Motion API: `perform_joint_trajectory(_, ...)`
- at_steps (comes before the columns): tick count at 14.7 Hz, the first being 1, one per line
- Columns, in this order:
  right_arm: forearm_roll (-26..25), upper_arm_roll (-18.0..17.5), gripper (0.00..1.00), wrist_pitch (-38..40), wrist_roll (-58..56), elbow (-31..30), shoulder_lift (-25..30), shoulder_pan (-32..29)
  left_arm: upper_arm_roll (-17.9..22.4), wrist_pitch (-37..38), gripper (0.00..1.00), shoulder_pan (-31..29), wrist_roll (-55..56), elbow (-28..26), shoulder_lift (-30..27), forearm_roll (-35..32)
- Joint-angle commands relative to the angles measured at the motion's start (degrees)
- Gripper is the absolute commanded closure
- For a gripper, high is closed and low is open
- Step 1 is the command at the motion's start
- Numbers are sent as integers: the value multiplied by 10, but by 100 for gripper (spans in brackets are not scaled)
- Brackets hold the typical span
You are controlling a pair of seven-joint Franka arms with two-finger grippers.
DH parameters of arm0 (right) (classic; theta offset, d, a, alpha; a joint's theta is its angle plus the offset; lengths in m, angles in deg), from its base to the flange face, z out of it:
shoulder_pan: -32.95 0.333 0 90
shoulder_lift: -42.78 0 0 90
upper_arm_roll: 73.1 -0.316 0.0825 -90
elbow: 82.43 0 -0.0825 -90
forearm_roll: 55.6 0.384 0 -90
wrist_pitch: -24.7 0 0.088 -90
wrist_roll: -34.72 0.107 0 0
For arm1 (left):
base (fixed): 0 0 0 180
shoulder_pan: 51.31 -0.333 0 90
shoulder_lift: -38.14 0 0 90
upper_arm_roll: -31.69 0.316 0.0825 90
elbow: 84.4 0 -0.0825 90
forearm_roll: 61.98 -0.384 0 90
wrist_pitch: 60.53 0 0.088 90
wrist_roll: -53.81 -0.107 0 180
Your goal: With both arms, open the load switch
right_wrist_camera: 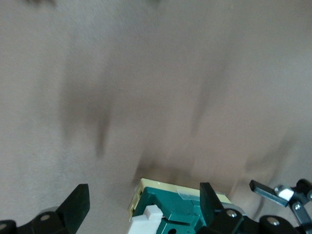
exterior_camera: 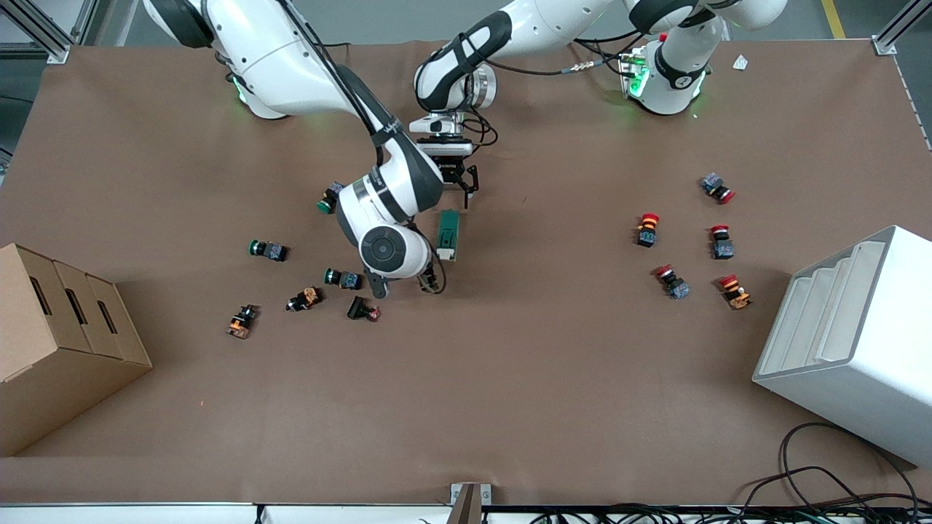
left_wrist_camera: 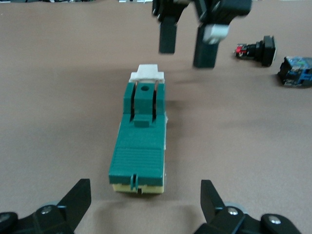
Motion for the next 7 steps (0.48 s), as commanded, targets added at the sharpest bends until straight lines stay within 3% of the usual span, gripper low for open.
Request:
perform_joint_trajectory(1, 12, 5, 0, 0, 28, 9, -10, 20, 4, 28, 1, 2, 33, 2, 23, -51)
perform_joint_trajectory(7, 15, -4, 0, 28, 45, 9, -7, 37, 4, 54, 0, 3, 48, 2, 37, -84)
